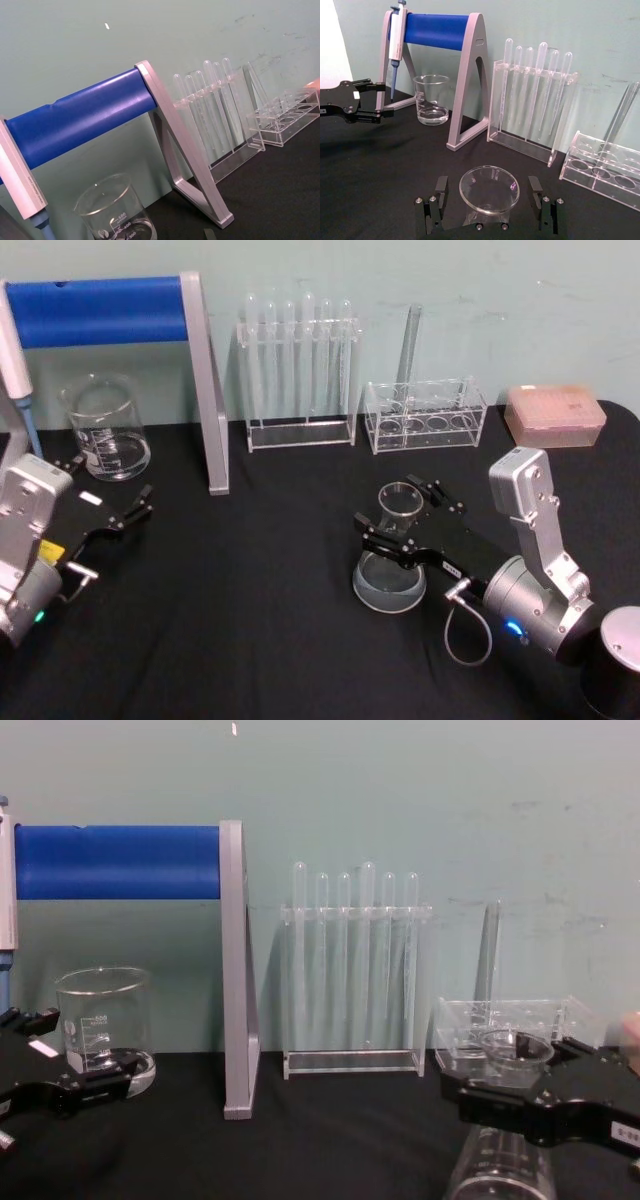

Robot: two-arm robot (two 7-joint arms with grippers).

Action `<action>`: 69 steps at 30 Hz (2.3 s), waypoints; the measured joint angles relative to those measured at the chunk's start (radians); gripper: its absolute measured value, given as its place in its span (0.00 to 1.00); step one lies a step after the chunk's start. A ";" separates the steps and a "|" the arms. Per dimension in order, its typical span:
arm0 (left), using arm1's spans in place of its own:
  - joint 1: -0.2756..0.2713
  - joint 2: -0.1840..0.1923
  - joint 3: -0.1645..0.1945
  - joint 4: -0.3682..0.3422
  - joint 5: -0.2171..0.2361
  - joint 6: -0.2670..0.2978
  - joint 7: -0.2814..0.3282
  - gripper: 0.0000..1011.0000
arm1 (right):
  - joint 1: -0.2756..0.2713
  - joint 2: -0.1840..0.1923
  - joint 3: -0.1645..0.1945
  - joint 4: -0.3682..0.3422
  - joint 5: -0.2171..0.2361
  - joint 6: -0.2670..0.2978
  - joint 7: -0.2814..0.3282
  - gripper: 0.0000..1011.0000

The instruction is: Grasp the erlenmeyer flask with one hand, shake it three times, then place it back.

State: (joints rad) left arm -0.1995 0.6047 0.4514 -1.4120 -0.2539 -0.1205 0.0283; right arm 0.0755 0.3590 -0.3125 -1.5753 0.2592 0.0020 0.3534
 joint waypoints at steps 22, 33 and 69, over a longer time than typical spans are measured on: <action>0.000 0.000 0.000 0.000 0.000 0.000 0.000 0.99 | -0.143 0.129 0.066 -0.105 0.097 -0.038 0.087 0.99; 0.000 0.000 0.000 0.000 0.000 0.000 0.000 0.99 | -0.205 0.178 0.137 -0.123 0.124 -0.051 0.054 0.99; 0.000 0.000 0.000 0.000 0.000 0.000 0.000 0.99 | 0.052 0.019 0.132 0.147 -0.208 -0.138 -0.190 0.99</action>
State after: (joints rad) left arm -0.1995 0.6047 0.4514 -1.4120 -0.2539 -0.1205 0.0283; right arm 0.1270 0.3776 -0.1810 -1.4281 0.0511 -0.1356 0.1635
